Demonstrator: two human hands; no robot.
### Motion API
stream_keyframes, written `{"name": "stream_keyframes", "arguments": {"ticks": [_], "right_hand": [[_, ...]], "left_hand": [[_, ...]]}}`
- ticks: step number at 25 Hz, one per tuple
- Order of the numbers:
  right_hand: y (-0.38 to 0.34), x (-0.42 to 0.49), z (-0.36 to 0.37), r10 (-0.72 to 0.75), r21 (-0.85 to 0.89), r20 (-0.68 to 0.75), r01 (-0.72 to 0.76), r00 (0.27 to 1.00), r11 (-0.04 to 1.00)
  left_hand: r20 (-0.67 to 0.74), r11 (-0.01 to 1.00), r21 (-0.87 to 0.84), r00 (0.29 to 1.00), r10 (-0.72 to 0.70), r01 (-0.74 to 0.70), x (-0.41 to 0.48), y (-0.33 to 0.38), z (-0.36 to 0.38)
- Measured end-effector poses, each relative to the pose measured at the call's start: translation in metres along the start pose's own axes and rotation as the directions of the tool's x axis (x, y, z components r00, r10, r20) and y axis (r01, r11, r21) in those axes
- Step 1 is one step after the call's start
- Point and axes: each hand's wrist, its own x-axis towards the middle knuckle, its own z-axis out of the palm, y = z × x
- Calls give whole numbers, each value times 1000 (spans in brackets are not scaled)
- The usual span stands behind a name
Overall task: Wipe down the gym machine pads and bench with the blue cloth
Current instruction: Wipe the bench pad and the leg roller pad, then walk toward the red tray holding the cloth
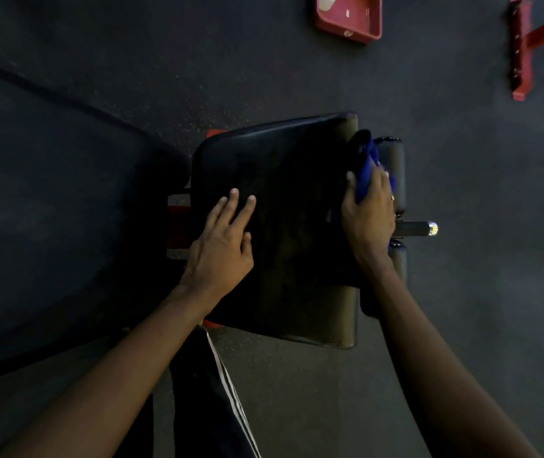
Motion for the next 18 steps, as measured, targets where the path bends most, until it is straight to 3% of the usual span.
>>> {"name": "stream_keyframes", "arguments": {"ticks": [1,3,5,8,11,13,16,18], "right_hand": [[1,-7,-2,-10,-7,22,10,1000,1000],[-2,-39,0,-238,-157,79,247,968,956],[-1,-94,4,-408,-190,218,449,886,873],[6,-188,19,-540,-172,358,623,761,763],[-24,-209,61,-626,-112,379,705,682,700],[-65,-206,91,-673,-132,456,793,582,595],[-109,-194,113,-571,50,683,750,456,659],[-104,-181,98,-633,0,608,798,479,603]], "left_hand": [[-28,1000,-19,1000,-2,1,2,-2,-1],[-58,996,-85,997,-45,40,5,2,-6],[-47,986,-149,996,-78,70,6,7,-10],[-37,978,-182,994,-107,98,9,8,-15],[-62,985,-133,991,-115,106,8,12,-10],[-25,994,-83,997,-74,72,8,11,-7],[55,993,-88,995,-79,83,12,8,-10],[70,996,-48,995,-67,70,13,8,-14]]}}
